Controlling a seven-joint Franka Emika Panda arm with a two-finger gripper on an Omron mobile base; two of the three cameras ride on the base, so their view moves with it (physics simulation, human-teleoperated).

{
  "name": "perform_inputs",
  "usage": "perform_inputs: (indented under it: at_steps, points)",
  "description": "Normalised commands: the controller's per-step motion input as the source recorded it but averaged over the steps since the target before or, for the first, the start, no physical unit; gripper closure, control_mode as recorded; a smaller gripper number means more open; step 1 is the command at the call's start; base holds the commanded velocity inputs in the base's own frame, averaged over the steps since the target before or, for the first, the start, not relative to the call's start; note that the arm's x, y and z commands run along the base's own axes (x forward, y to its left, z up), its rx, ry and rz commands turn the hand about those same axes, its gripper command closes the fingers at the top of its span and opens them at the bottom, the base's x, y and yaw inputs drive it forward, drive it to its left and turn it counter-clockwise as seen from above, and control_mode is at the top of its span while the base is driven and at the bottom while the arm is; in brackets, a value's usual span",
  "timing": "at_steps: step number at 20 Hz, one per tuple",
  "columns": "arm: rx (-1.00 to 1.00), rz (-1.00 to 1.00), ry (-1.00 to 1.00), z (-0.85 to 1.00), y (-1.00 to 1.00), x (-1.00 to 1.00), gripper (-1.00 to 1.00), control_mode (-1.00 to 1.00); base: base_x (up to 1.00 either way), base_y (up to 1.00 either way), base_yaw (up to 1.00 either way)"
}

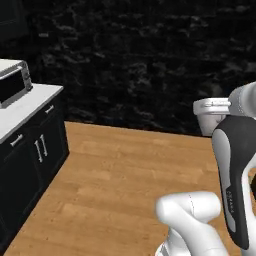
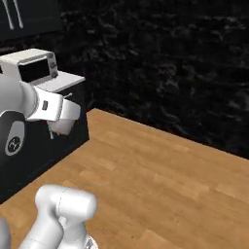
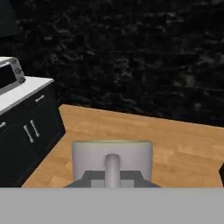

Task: Gather all objects into one cabinet and sort the glasses and bowls to opposite sides.

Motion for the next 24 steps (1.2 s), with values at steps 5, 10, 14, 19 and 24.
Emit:
perform_inputs:
  at_steps: [5, 10, 14, 19, 24]
  points:
    - [0.0, 0.0, 0.0, 0.0, 0.0, 0.0, 1.0, 1.0, -0.2, 0.01, 1.0]
    - [0.0, 0.0, 0.0, 0.0, 0.0, 0.0, 1.0, 1.0, -0.26, 0.01, 1.0]
    - [0.0, 0.0, 0.0, 0.0, 0.0, 0.0, 1.0, 1.0, -0.24, 0.0, 1.0]
    - [0.0, 0.0, 0.0, 0.0, 0.0, 0.0, 1.0, 1.0, -0.25, 0.01, 1.0]
    - [0.0, 0.0, 0.0, 0.0, 0.0, 0.0, 1.0, 1.0, -0.19, 0.07, 1.0]
